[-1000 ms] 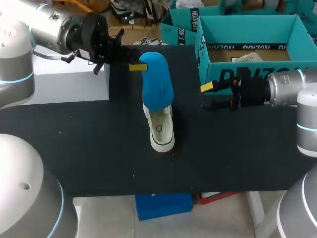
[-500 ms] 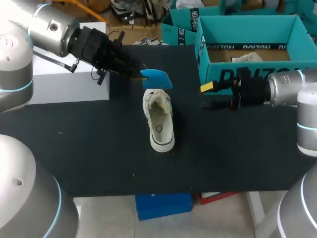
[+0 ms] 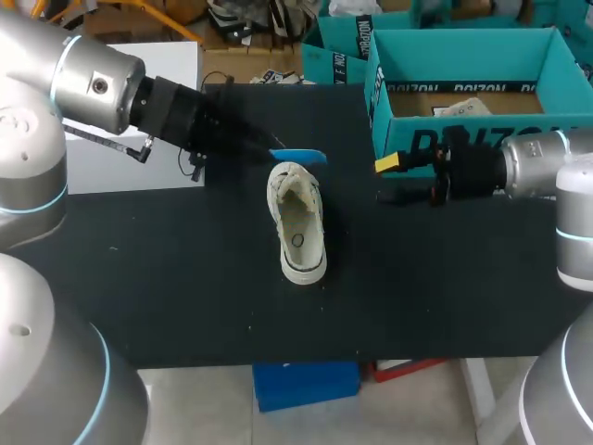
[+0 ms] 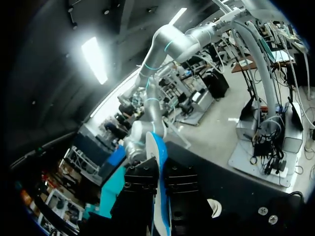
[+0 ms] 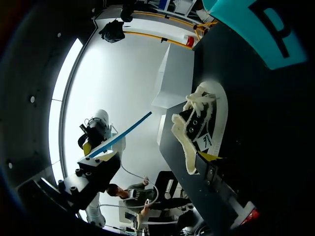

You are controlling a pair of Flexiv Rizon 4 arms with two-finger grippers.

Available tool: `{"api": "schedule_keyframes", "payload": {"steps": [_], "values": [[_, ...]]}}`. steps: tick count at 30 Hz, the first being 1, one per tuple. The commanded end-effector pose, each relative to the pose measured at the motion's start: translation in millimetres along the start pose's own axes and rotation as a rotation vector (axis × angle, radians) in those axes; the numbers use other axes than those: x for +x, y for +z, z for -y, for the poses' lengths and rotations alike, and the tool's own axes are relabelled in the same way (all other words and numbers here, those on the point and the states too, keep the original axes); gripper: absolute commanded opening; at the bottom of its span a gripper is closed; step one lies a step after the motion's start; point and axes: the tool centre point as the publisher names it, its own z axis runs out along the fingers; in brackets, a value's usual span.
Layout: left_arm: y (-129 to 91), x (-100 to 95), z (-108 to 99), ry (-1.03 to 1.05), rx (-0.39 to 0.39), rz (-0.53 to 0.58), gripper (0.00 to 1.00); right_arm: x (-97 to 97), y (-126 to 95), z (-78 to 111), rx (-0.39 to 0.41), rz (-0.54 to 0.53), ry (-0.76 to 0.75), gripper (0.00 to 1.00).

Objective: Take the shoe out of the shoebox, open the shoe tongue, remove and reinsert the insole, then place the shoe into the shoebox

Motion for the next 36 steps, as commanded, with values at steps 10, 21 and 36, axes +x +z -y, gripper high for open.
{"api": "schedule_keyframes", "payload": {"steps": [10, 21, 36], "values": [[1, 1.8, 0, 0.003, -0.003, 0.009, 0.0, -0.8, 2, 0.1, -0.003, 0.001, 0.0, 1.0], [11, 38.5, 35, 0.257, -0.14, 0.028, 0.0, -0.8, 2, 0.1, -0.003, 0.001, 0.0, 1.0], [24, 101.6, 25, 0.534, -0.201, 0.121, 0.0, -0.8, 2, 0.1, -0.003, 0.001, 0.0, 1.0]]}}
